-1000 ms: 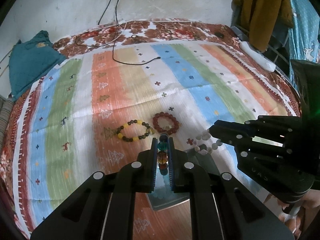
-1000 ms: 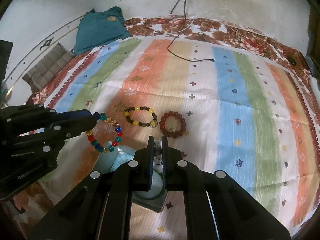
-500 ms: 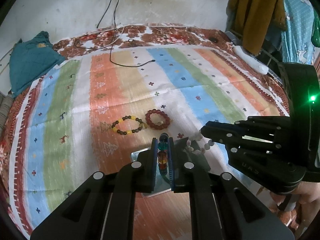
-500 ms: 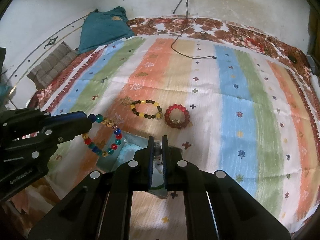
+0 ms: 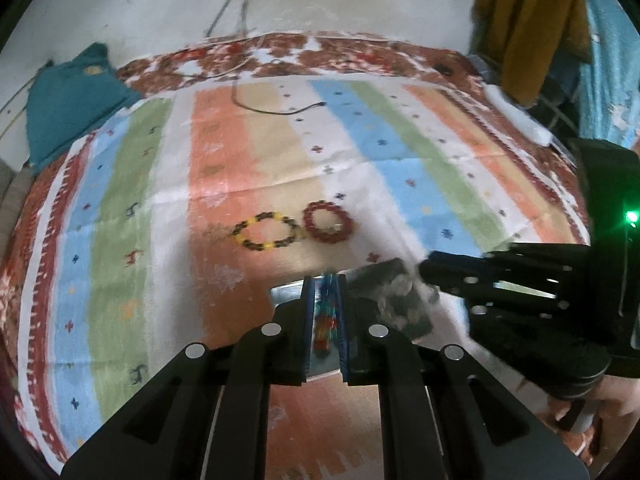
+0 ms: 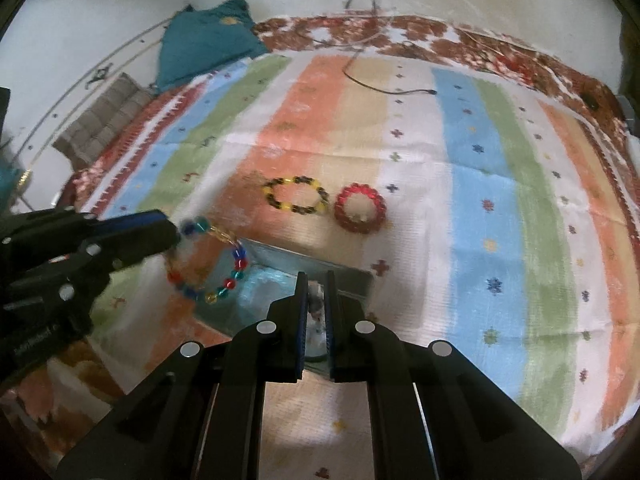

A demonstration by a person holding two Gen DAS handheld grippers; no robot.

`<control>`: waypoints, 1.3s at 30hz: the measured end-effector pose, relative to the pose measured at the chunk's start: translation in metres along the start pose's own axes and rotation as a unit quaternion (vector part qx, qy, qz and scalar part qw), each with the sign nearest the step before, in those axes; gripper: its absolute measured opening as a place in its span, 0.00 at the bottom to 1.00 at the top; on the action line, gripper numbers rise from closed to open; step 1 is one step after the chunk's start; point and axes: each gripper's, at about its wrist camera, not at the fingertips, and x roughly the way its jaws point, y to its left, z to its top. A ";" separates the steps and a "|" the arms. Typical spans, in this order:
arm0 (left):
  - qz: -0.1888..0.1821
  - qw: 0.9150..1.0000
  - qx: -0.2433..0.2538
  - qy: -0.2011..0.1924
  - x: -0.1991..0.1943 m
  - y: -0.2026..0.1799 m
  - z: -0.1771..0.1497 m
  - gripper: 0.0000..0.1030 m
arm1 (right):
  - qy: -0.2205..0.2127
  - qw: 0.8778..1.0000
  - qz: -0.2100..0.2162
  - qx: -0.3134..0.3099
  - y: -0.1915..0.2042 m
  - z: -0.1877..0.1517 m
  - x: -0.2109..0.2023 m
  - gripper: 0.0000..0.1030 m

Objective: Organize jewelry
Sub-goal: 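Open both tools to drop the two bracelets into the tin, then withdraw both open tools from the tin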

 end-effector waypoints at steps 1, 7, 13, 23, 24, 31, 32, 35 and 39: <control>0.001 1.000 -0.006 -0.003 -0.001 0.003 0.001 0.09 | 0.001 1.000 -0.001 0.001 -0.001 0.000 0.000 0.09; 0.013 1.000 -0.028 -0.007 -0.001 0.017 0.007 0.19 | 0.010 1.000 -0.008 0.008 -0.006 0.000 0.004 0.09; 0.023 0.999 -0.027 0.001 0.007 0.020 0.010 0.29 | 0.010 1.000 -0.022 0.011 -0.010 0.005 0.006 0.34; 0.073 0.996 -0.051 0.021 0.031 0.043 0.025 0.51 | 0.026 0.999 -0.030 0.009 -0.017 0.018 0.019 0.46; 0.076 0.995 -0.054 0.024 0.034 0.045 0.027 0.54 | 0.028 0.999 -0.030 0.009 -0.018 0.020 0.021 0.46; 0.106 0.993 -0.039 0.033 0.046 0.046 0.033 0.67 | 0.041 0.999 -0.034 0.013 -0.026 0.032 0.034 0.56; 0.107 0.993 -0.038 0.034 0.047 0.047 0.034 0.67 | 0.041 0.998 -0.033 0.014 -0.027 0.034 0.035 0.58; 0.111 0.992 -0.046 0.039 0.052 0.052 0.038 0.68 | 0.044 0.998 -0.036 0.016 -0.030 0.041 0.042 0.63; 0.119 0.990 -0.054 0.044 0.062 0.060 0.045 0.71 | 0.053 0.998 -0.042 0.019 -0.036 0.047 0.053 0.67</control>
